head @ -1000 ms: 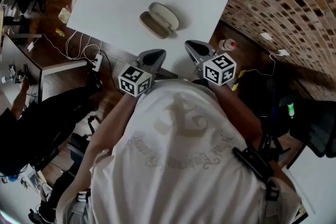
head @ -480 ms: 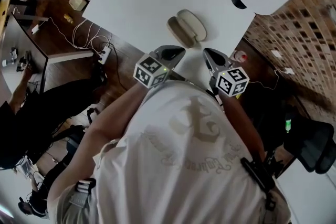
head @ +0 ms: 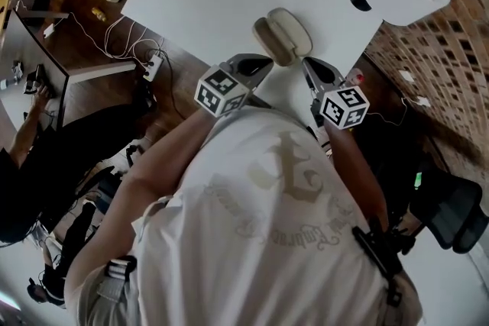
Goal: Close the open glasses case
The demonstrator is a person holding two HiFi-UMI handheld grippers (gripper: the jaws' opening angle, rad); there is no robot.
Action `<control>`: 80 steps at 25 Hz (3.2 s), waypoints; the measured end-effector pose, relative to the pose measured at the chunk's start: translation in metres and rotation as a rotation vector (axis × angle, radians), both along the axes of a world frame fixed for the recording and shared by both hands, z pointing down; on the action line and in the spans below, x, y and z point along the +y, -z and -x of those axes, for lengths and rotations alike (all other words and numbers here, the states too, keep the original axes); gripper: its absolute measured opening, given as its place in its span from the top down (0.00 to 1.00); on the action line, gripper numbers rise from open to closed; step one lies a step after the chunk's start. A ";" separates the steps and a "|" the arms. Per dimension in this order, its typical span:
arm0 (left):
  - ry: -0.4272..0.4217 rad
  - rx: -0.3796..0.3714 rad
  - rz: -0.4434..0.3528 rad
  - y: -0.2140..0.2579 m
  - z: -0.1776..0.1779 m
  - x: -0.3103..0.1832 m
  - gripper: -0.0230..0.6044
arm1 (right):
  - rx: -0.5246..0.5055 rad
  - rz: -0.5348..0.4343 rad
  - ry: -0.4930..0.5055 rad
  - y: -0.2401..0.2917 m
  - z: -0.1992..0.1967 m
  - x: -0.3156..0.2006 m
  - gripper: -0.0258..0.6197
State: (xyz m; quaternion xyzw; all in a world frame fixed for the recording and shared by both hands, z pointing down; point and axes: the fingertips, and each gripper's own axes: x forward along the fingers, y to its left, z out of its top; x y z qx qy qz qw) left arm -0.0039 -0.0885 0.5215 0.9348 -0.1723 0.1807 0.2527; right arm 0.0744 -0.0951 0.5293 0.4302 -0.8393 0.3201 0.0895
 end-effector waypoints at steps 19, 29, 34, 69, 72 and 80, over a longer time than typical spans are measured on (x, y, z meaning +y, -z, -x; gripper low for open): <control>0.046 -0.007 0.015 -0.002 0.042 -0.026 0.95 | 0.277 0.021 0.053 -0.022 -0.004 -0.064 0.79; 0.033 -0.014 0.019 -0.003 0.044 -0.037 0.95 | 0.266 0.162 0.020 -0.053 -0.014 -0.087 0.61; 0.039 -0.010 0.025 -0.002 0.053 -0.035 0.95 | 0.209 0.229 0.032 -0.068 0.000 -0.085 0.57; 0.003 -0.002 0.040 -0.002 0.045 -0.029 0.95 | 0.372 0.155 -0.101 -0.057 -0.059 -0.079 0.79; -0.004 0.002 0.044 -0.002 0.042 -0.029 0.95 | 0.419 0.123 -0.078 -0.051 -0.054 -0.076 0.77; -0.001 -0.006 0.060 -0.006 0.045 -0.028 0.95 | 0.431 0.082 -0.033 -0.044 -0.033 -0.069 0.73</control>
